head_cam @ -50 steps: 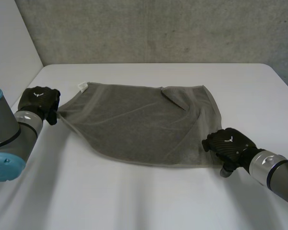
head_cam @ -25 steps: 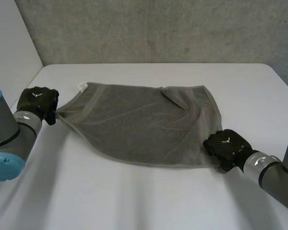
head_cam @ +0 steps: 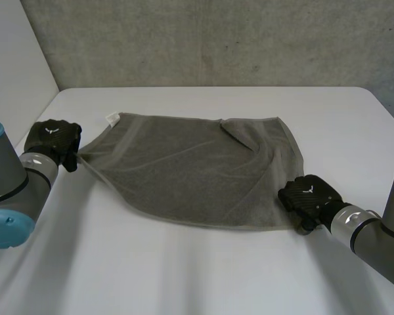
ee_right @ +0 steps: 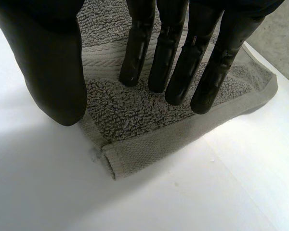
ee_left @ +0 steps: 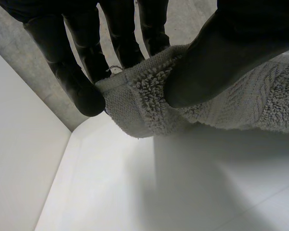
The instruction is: Fold the towel.
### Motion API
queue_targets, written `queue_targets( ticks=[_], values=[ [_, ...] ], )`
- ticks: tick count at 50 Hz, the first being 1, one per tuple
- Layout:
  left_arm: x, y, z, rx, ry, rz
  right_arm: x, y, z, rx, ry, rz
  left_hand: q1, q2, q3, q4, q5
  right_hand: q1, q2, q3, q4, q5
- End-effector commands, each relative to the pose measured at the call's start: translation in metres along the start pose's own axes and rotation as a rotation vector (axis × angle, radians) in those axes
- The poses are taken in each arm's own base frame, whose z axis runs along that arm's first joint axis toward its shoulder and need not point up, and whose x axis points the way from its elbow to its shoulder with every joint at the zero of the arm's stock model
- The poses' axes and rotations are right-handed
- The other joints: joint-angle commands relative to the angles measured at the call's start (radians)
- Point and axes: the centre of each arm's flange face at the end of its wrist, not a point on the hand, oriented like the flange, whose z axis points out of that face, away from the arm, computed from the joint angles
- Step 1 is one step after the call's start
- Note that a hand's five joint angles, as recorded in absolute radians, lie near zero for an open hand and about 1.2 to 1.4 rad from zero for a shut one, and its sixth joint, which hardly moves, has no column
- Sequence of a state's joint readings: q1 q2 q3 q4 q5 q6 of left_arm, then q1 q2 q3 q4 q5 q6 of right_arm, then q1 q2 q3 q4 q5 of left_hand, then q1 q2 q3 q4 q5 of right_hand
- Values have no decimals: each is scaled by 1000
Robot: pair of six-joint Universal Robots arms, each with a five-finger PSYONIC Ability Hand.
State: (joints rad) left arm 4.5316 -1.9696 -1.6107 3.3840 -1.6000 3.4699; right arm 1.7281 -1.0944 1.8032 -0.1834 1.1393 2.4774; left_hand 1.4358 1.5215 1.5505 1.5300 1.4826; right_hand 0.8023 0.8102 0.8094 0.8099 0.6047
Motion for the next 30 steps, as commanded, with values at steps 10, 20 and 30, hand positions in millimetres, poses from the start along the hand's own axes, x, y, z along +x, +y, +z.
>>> queue_targets(
  ticks=[10,20,30],
  values=[
    [0,0,0,0,-1,0,8,2,10,-5,39,-8,-39,-125,-154,-134,-261,25,18,18,18,49],
    [0,1,0,-2,-1,0,13,0,13,5,66,-13,-39,-125,-154,-134,-261,25,18,18,18,49],
    [0,1,0,-2,-1,0,15,-1,14,7,71,-14,-39,-125,-154,-134,-261,25,18,18,18,49]
  ],
)
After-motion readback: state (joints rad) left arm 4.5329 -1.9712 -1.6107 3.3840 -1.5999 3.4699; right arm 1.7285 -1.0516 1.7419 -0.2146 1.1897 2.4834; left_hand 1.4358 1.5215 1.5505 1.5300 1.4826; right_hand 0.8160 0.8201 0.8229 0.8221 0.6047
